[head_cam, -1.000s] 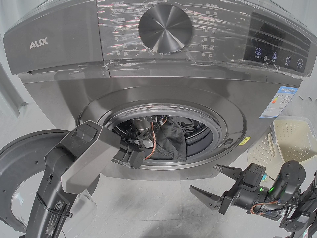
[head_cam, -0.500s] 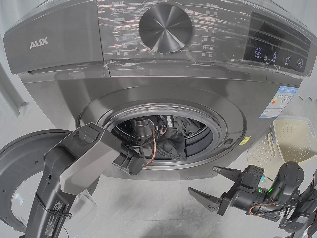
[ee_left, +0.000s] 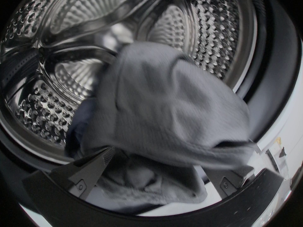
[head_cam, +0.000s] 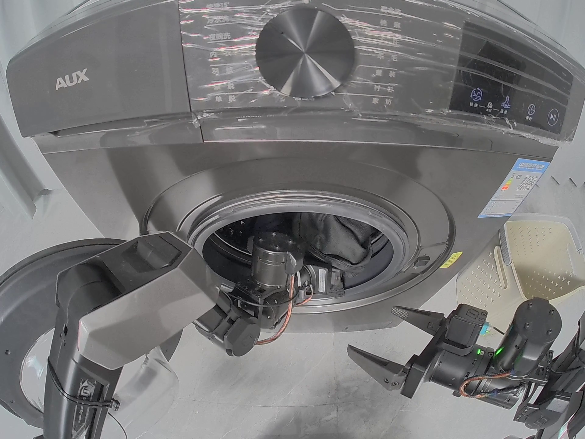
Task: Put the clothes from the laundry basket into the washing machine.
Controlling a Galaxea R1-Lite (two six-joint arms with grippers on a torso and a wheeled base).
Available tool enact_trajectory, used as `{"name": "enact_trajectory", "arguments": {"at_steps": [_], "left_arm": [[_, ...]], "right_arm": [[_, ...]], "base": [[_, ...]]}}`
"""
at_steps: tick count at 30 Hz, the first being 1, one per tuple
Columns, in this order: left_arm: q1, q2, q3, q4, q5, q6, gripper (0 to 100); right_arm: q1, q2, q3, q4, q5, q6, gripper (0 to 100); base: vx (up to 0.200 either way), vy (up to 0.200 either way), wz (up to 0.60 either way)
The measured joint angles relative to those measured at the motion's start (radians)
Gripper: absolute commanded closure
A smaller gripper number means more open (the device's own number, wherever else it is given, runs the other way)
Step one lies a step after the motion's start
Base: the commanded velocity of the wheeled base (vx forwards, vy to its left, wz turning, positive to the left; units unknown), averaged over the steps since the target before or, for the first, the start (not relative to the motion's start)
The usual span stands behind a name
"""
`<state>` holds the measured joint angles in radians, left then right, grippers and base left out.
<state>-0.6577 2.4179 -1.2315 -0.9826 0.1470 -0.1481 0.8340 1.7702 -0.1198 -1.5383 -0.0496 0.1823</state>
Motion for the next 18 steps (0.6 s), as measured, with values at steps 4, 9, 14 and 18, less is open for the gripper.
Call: {"name": "enact_trajectory", "arguments": {"at_steps": [4,9,14,18], "left_arm": [[-0.002,0.001,0.027,0.009,-0.018,0.006,100],[0.001,0.010,0.029,0.020,-0.021,0.010,100],[0.003,0.023,-0.007,0.016,-0.020,0.006,100],[0.007,0.031,-0.076,0.012,-0.004,-0.012,100]], "right_arm": [[0.004,0.000,0.000,0.000,0.000,0.000,0],[0.008,0.000,-0.002,-0.001,0.000,0.000,0],[0.013,0.003,-0.003,-0.001,0.000,0.001,0],[0.017,0.004,-0.005,-0.001,-0.001,0.003,0]], "base": [[0.000,0.000,0.00],[0.000,0.000,0.00],[0.000,0.000,0.00],[0.000,0.000,0.00]]}}
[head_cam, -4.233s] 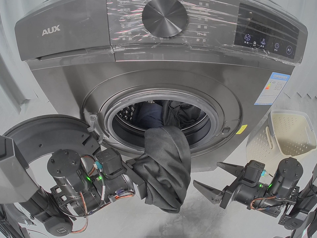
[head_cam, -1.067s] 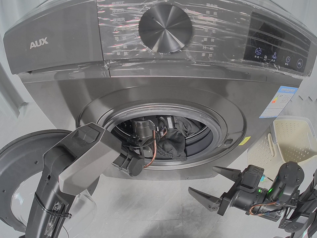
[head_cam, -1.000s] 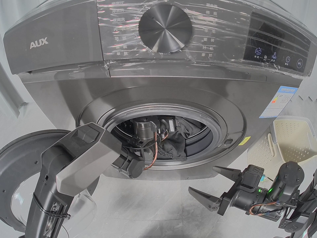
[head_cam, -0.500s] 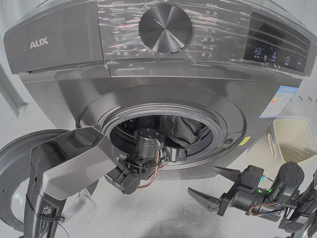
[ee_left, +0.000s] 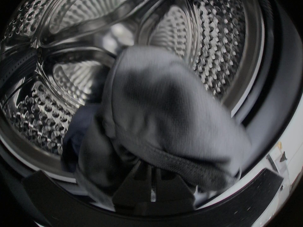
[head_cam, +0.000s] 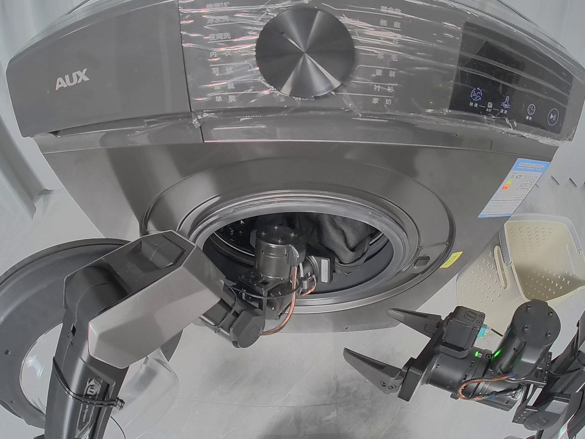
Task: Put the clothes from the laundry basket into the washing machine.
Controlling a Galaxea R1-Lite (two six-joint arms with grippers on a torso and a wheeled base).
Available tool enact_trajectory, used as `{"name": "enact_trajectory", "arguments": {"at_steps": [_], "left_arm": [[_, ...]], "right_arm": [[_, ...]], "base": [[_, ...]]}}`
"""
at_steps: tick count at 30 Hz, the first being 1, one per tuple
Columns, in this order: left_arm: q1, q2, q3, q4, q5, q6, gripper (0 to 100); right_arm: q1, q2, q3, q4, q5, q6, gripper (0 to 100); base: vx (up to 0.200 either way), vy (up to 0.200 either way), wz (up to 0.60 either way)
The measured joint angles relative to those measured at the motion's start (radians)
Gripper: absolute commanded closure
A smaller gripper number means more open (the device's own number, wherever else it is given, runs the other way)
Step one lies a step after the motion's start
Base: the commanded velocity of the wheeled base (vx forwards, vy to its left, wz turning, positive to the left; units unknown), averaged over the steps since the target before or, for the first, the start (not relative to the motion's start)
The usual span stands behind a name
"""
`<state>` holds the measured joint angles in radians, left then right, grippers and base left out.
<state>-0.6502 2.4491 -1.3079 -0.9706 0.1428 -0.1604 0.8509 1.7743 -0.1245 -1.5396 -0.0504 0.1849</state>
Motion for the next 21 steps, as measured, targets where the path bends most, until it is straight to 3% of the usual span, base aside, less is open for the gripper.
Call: {"name": "enact_trajectory", "arguments": {"at_steps": [9,10,16,21], "left_arm": [[0.062,0.039,-0.242,-0.033,0.081,-0.033,100],[0.076,0.045,-0.261,-0.038,0.087,-0.035,0],[0.097,0.060,-0.281,-0.039,0.096,-0.042,0],[0.091,0.052,-0.217,-0.037,0.096,-0.042,0]], "right_arm": [[0.003,0.003,-0.003,0.000,0.001,0.001,0],[0.002,0.003,-0.004,0.000,0.001,0.001,0],[-0.002,0.007,-0.007,0.000,0.002,0.001,0],[-0.001,0.008,-0.007,0.000,0.000,0.002,0]], "base": [[0.000,0.000,0.00],[0.000,0.000,0.00],[0.000,0.000,0.00],[0.000,0.000,0.00]]}}
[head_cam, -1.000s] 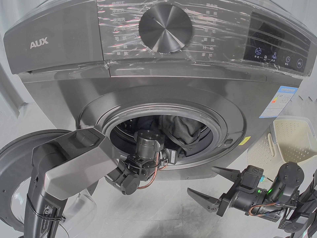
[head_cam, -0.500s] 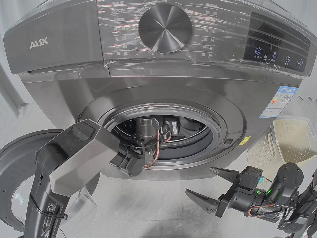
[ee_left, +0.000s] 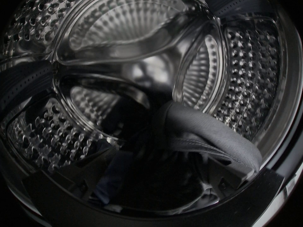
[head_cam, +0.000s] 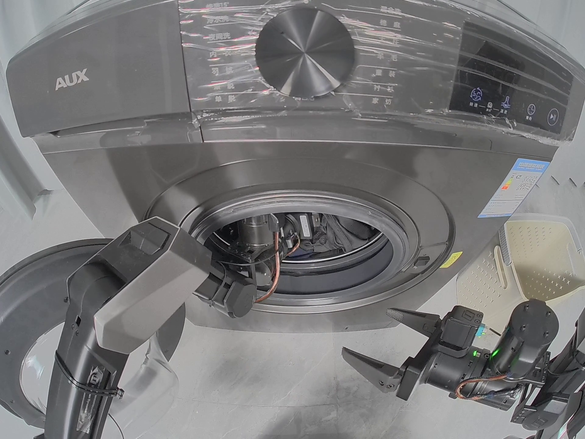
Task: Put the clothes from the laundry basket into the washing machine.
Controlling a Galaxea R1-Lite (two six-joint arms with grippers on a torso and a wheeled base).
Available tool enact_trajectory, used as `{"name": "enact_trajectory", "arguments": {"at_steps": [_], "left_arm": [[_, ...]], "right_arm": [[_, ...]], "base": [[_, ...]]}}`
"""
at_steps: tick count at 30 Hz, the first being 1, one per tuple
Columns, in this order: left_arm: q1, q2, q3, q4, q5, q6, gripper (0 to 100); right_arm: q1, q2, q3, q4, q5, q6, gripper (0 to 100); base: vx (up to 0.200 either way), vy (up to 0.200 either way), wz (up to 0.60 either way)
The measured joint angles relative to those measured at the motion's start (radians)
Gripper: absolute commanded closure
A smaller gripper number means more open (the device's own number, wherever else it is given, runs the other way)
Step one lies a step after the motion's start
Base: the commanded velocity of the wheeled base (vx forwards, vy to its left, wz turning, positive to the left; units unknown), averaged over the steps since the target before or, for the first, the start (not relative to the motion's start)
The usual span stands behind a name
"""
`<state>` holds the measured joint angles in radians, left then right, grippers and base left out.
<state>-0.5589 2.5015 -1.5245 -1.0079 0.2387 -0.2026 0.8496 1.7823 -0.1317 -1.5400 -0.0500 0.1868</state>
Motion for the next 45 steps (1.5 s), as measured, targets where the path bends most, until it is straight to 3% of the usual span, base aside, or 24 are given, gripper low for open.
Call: {"name": "enact_trajectory", "arguments": {"at_steps": [10,16,25,37,38,45], "left_arm": [[-0.061,-0.148,0.273,-0.001,-0.019,0.005,0],[-0.090,-0.256,0.380,0.006,-0.093,0.005,0],[-0.097,-0.223,0.349,-0.053,-0.097,0.007,0],[-0.098,-0.051,0.134,-0.067,-0.099,0.006,0],[-0.097,-0.033,0.110,-0.064,-0.097,0.006,100],[-0.090,0.040,0.035,-0.051,-0.092,0.007,100]], "right_arm": [[0.002,0.000,0.000,0.000,0.000,0.000,0],[0.002,0.000,0.001,0.000,0.001,0.000,0],[0.000,0.002,0.001,0.000,0.001,0.002,0],[-0.001,0.014,0.000,0.000,0.002,0.002,0],[0.000,0.015,0.000,0.000,0.002,0.003,0],[0.002,0.017,0.001,0.000,0.002,0.003,0]], "base": [[0.000,0.000,0.00],[0.000,0.000,0.00],[0.000,0.000,0.00],[0.000,0.000,0.00],[0.000,0.000,0.00],[0.000,0.000,0.00]]}}
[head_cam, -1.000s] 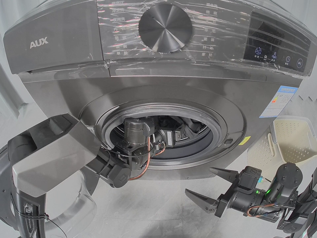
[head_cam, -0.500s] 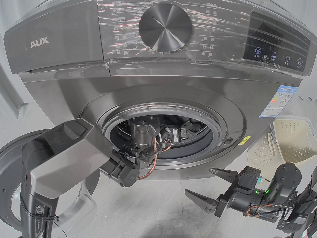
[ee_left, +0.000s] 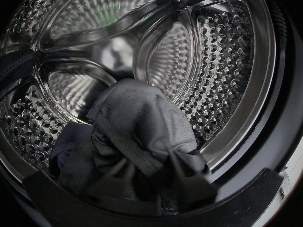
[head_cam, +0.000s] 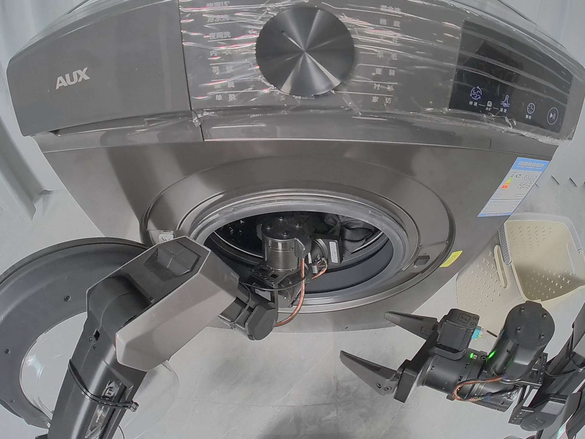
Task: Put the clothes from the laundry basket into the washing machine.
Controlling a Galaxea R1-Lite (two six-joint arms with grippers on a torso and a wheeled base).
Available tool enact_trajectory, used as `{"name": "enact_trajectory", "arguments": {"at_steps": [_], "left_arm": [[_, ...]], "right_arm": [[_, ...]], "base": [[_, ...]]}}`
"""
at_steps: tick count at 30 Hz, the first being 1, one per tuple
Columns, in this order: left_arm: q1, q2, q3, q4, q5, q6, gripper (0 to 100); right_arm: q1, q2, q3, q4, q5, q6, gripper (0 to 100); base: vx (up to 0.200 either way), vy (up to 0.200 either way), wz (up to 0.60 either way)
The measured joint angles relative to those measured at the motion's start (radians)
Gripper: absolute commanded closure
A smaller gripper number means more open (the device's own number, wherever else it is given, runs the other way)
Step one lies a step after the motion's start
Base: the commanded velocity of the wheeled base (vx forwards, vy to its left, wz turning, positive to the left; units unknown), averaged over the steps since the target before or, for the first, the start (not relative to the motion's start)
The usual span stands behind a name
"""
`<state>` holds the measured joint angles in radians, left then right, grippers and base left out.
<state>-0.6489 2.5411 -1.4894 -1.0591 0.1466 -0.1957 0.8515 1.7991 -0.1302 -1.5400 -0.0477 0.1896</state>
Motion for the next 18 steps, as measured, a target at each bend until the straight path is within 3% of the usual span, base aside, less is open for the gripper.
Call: {"name": "enact_trajectory", "arguments": {"at_steps": [8,18], "left_arm": [[0.029,0.052,-0.121,0.023,0.038,0.000,100],[0.080,0.117,-0.387,0.082,0.103,-0.001,100]], "right_arm": [[0.001,0.001,0.000,0.000,0.000,0.000,0],[0.002,0.006,-0.001,0.000,0.000,0.000,0]], "base": [[0.000,0.000,0.00],[0.000,0.000,0.00]]}}
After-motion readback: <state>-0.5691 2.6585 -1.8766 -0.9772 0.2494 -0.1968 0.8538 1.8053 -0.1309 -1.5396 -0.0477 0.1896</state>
